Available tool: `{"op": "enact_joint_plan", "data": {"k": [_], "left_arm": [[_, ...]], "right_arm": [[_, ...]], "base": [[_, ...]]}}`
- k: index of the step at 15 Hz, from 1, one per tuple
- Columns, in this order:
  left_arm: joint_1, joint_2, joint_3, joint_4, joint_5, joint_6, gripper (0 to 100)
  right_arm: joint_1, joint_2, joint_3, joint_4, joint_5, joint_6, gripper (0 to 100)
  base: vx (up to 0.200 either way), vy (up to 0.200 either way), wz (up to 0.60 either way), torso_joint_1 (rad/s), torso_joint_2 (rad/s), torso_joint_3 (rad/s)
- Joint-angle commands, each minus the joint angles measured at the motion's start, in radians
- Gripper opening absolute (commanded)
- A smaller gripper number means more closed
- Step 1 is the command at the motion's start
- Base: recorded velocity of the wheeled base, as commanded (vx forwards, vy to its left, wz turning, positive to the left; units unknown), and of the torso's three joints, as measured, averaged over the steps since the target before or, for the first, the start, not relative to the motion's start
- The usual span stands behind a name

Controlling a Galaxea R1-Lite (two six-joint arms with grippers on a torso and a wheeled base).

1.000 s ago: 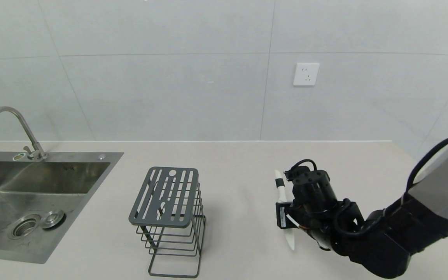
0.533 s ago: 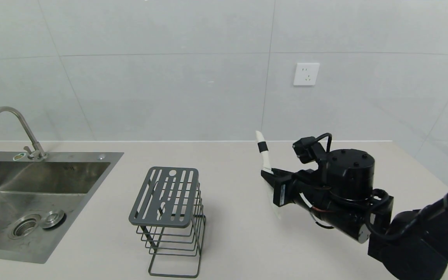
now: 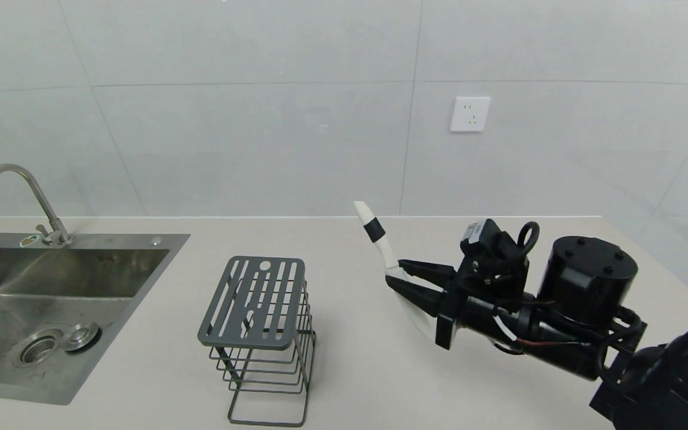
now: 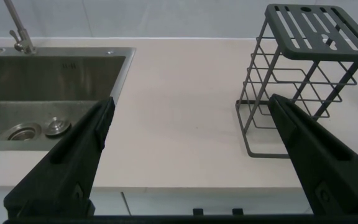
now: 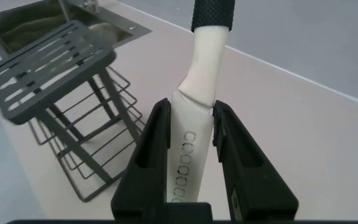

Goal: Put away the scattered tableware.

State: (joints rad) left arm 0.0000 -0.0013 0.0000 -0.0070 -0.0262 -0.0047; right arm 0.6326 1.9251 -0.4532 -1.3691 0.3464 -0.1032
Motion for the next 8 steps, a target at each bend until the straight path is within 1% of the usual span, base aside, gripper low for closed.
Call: {"op": "enact_joint_plan", "data": {"k": [1,3,4,5,7,8], "left_arm": [[0.0,0.001,0.0,-0.001,0.002,-0.001,100],[0.0,0.001,0.0,-0.001,0.0,0.002,100],[0.0,0.001,0.0,-0.001,-0.003,0.002,100],[0.0,0.001,0.0,-0.001,-0.008,0.002,100],[0.0,0.001,0.0,-0.001,-0.012,0.0,100],[0.0,0.001,0.0,-0.001,-0.026,0.0,100]], "right_arm": [[-0.053,-0.005,0.051,-0.025,0.083,-0.061,0],[-0.122,-0.008,0.05,-0.022,0.2,-0.148,0],[-0.195,-0.018,0.041,-0.022,0.315,-0.217,0],[-0.229,-0.023,0.041,-0.028,0.373,-0.233,0],[-0.272,-0.025,0.041,-0.047,0.447,-0.245,0],[-0.274,-0.023,0.048,-0.048,0.464,-0.251,0]], "base": [[0.0,0.0,0.0,0.0,0.0,0.0],[0.0,0.0,0.0,0.0,0.0,0.0],[0.0,0.0,0.0,0.0,0.0,0.0],[0.0,0.0,0.0,0.0,0.0,0.0],[0.0,0.0,0.0,0.0,0.0,0.0],[0.0,0.0,0.0,0.0,0.0,0.0]]}}
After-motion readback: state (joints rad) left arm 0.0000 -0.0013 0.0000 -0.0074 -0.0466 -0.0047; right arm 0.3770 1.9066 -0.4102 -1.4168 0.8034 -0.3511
